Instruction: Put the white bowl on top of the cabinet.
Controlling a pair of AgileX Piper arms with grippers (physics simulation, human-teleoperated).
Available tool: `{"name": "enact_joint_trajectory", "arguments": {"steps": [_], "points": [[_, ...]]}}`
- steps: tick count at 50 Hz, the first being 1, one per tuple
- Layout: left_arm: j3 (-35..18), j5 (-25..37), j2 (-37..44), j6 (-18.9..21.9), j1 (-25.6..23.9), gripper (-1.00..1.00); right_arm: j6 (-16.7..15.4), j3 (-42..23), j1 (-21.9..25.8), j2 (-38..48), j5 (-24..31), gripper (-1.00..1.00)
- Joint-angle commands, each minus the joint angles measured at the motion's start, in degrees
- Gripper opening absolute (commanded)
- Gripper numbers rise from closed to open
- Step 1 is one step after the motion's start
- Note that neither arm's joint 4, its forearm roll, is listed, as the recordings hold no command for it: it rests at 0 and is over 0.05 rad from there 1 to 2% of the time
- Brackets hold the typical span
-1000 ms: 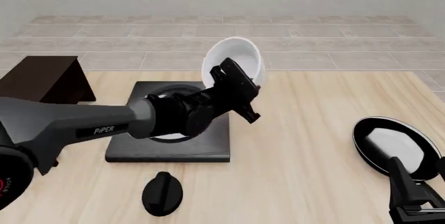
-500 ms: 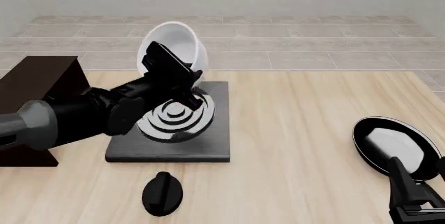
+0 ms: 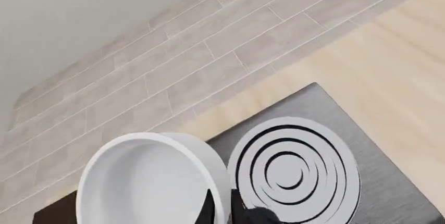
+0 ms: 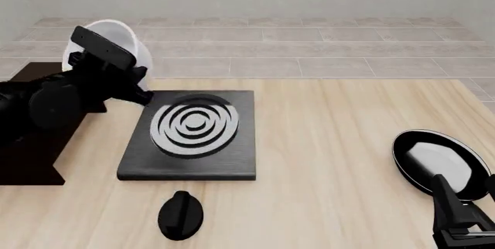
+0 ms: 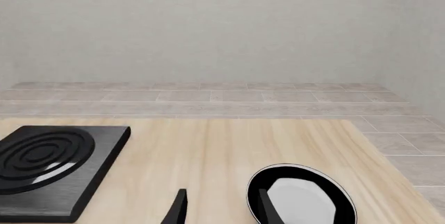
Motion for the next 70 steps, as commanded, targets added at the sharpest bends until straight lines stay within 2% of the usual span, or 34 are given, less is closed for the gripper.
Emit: {"name": "enact_joint_trajectory", "arguments": {"steps": [1, 3, 5, 11, 14, 17, 20, 22, 27, 38, 43, 46, 48, 50, 54, 61, 70], "points": [[-6.70, 9.39, -0.75, -0.63, 8.41, -1.00, 0.01, 0.00, 0.00, 0.00, 0.00, 1.00], [-6.97, 10.07, -0.97, -0.21, 9.05, -1.00, 0.02, 0.00, -0.01, 0.01, 0.01, 1.00], [-7.30, 10.90, -0.27, 1.84, 11.18, -1.00, -0.03, 0.00, 0.01, 0.00, 0.00, 1.00], [-10.80, 12.75, 3.74, 1.36, 16.76, -1.00, 0.00, 0.00, -0.01, 0.00, 0.00, 1.00], [-12.49, 13.61, 6.21, -1.04, 18.75, -1.00, 0.00, 0.00, 0.01, 0.00, 0.00, 1.00], [-12.76, 12.73, 7.96, -0.02, 20.96, -1.00, -0.01, 0.00, 0.00, 0.00, 0.00, 1.00], [-14.62, 13.58, 9.10, -1.17, 21.69, -1.00, 0.00, 0.00, 0.01, 0.00, 0.00, 1.00], [-16.05, 14.08, 10.22, -0.46, 22.50, -1.00, -0.01, 0.00, 0.01, 0.00, 0.00, 1.00], [-22.72, 17.15, 15.01, -0.95, 25.68, -1.00, 0.00, 0.00, 0.00, 0.01, 0.00, 1.00], [-27.04, 18.66, 19.92, 2.15, 28.96, -1.00, -0.02, 0.00, 0.01, 0.00, 0.00, 1.00], [-29.36, 19.25, 21.80, 1.28, 29.98, -1.00, 0.00, 0.00, 0.00, -0.01, -0.01, 1.00], [-29.85, 18.81, 23.22, 0.40, 30.42, -1.00, 0.00, 0.00, 0.00, 0.00, 0.00, 1.00], [-28.51, 17.77, 23.69, 1.87, 30.42, -1.00, 0.00, 0.00, 0.01, 0.00, 0.00, 1.00], [-30.07, 18.23, 24.50, 0.46, 30.78, -1.00, -0.01, 0.00, 0.00, 0.00, 0.00, 1.00], [-29.21, 17.27, 25.13, 1.68, 30.64, -1.00, -0.01, 0.00, 0.00, 0.00, 0.00, 1.00], [-29.63, 15.90, 27.90, -0.22, 31.50, -1.00, -0.02, 0.00, 0.00, -0.01, -0.01, 1.00], [-26.66, 12.74, 29.60, -1.07, 31.75, -1.00, -0.01, 0.00, 0.01, 0.00, 0.00, 1.00]]}}
